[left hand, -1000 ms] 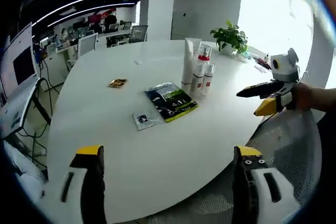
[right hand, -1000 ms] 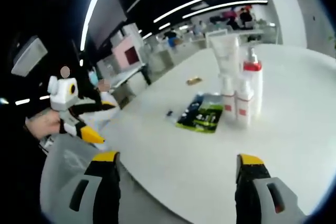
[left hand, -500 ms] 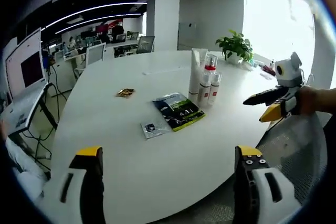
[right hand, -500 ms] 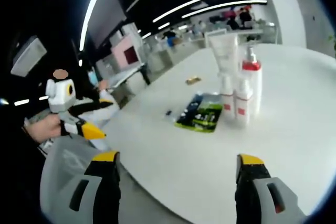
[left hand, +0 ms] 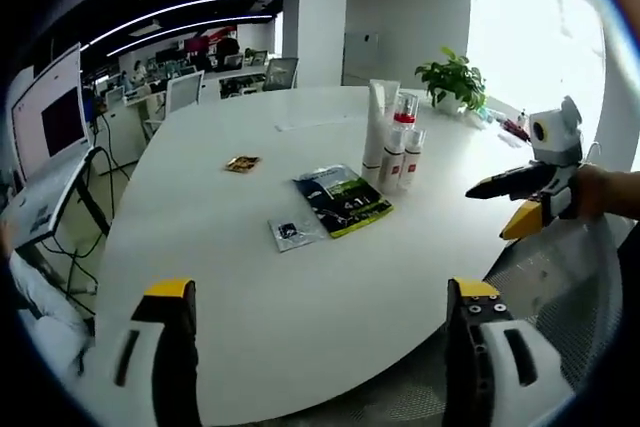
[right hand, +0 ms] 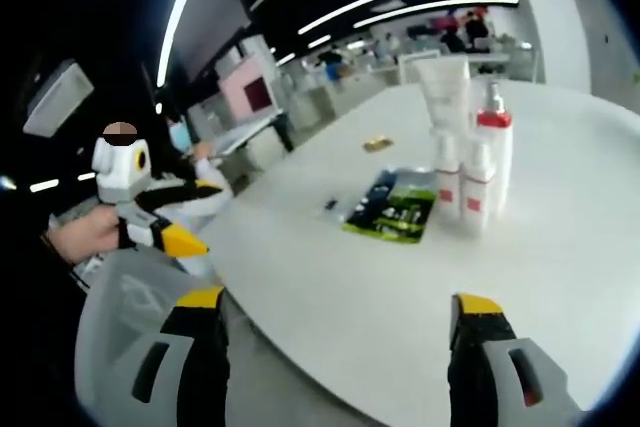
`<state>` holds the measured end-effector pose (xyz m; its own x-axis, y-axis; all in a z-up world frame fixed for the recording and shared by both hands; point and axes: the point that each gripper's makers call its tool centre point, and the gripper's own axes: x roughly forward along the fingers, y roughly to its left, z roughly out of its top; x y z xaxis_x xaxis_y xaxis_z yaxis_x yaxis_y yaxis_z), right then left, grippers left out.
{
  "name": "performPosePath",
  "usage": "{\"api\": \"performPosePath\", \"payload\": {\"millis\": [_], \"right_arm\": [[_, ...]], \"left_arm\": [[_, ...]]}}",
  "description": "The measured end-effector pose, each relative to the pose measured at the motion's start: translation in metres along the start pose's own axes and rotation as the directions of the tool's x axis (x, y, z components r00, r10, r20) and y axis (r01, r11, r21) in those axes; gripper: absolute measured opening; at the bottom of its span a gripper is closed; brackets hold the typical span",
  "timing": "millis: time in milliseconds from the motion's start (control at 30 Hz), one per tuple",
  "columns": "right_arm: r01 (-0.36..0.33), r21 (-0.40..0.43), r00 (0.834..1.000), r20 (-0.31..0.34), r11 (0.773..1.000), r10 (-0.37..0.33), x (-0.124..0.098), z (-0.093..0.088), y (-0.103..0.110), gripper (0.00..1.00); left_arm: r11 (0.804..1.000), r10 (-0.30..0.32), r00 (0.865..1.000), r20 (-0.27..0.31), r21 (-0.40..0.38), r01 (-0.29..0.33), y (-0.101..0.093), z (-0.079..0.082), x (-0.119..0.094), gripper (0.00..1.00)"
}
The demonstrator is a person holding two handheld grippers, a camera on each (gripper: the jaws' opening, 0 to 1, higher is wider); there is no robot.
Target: Arrange the skincare products in the storage area until every visible bottle or jar stands upright without overlapping.
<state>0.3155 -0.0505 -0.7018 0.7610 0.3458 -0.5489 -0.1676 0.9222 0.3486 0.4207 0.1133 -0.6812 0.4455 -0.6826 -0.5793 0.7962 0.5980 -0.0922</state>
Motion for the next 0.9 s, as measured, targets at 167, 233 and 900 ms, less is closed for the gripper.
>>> {"api": "performPosePath", "payload": {"millis": [167, 233, 900], "right_arm": [[-0.001, 0.028, 1.000, -0.008, 1.000, 0.001, 0.001, -0.001, -0.005, 0.93], [-0.001, 0.017, 1.000, -0.011, 1.000, 0.001, 0.002, -0.002, -0.004, 0.93], [-0.002, 0.075, 0.995, -0.097, 0.997, 0.009, 0.007, -0.024, -0.007, 0.93]], "left_arm": [[1.000, -0.001, 1.000, 0.018, -0.017, 0.002, 0.000, 0.011, 0.004, 0.97], [1.000, -0.007, 1.000, 0.005, -0.020, 0.007, 0.001, 0.013, 0.009, 0.97], [0.998, -0.049, 0.999, -0.014, 0.040, 0.049, 0.042, 0.079, 0.114, 0.88]]}}
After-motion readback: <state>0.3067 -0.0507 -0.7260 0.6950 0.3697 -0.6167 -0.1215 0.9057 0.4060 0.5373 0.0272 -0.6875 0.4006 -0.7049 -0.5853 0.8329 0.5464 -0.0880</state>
